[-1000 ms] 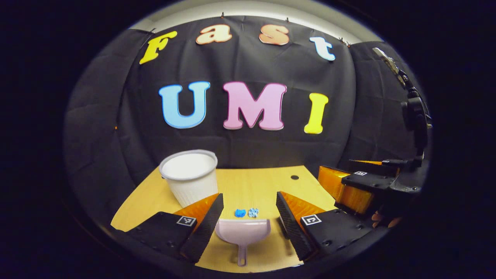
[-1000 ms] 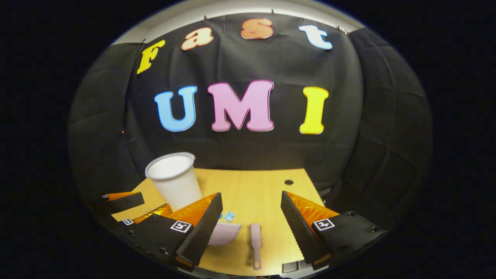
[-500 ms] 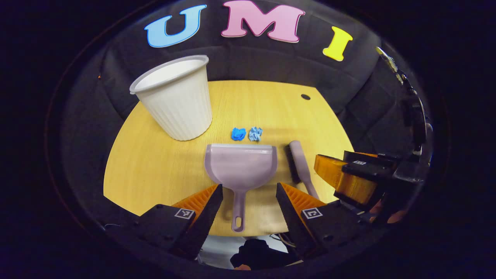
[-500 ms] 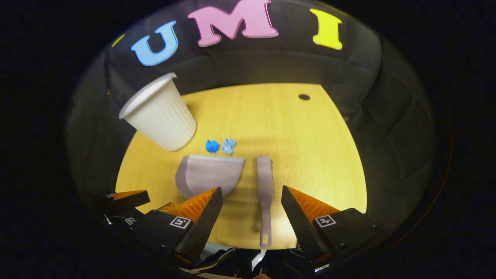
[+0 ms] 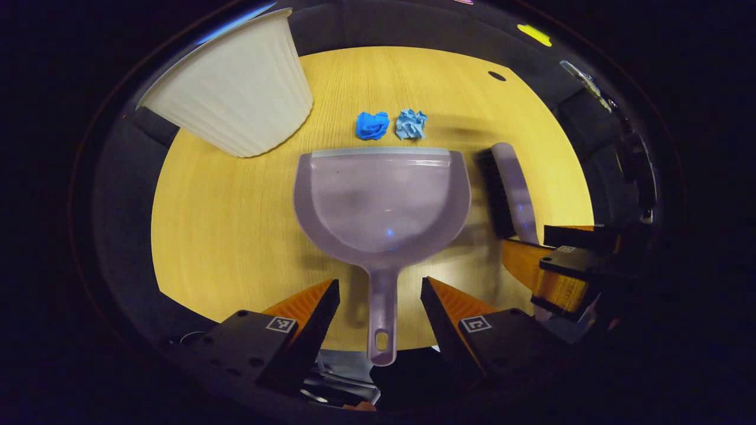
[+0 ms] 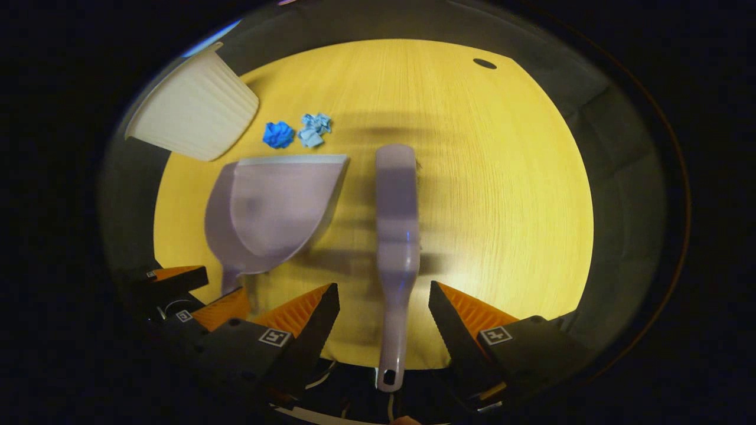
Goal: Pick up the small broom and dustpan from the desktop, sweep the trash into the dustpan with the broom, and then empty the trash into the garbage bin.
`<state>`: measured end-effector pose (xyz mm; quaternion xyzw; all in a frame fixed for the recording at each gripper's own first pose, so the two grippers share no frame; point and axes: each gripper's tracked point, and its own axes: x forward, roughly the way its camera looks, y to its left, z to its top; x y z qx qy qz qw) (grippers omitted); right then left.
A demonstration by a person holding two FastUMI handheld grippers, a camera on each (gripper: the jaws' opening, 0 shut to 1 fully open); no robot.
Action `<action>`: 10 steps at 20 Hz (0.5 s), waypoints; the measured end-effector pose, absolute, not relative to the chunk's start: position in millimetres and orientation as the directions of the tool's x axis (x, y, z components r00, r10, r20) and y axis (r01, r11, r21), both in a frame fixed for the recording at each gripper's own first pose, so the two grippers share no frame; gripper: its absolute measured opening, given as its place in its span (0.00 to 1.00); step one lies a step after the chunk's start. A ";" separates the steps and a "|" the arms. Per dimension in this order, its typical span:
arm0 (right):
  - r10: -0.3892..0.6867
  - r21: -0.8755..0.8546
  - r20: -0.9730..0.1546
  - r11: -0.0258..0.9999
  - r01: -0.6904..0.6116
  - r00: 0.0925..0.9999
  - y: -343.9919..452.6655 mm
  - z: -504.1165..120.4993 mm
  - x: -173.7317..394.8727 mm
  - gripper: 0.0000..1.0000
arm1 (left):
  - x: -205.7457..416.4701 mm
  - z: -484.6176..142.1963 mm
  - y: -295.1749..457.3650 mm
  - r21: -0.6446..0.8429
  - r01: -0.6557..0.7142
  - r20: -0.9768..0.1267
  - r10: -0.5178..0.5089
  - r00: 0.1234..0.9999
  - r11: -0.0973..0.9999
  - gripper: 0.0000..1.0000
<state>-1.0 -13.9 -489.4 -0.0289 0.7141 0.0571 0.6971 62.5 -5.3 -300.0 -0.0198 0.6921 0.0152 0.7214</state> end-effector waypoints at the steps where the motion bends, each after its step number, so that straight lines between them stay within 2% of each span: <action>1: 0.029 0.034 -0.999 0.991 -0.126 -0.042 -14.5 -495.9 0.7 1.00 | 63.7 -305.6 -7.1 -0.018 -0.067 -1.000 -0.016 0.017 0.998 0.83; 6: -0.023 -0.008 -0.993 0.991 -0.134 -0.113 -18.3 -520.1 5.1 1.00 | 82.9 -339.4 -4.2 0.004 -0.084 -0.999 0.001 -0.045 0.996 0.84; 10: -0.044 -0.026 -0.991 0.990 -0.142 -0.128 -21.7 -530.5 10.1 0.99 | 90.1 -352.9 -4.7 -0.006 -0.039 -0.997 -0.008 -0.075 0.999 0.83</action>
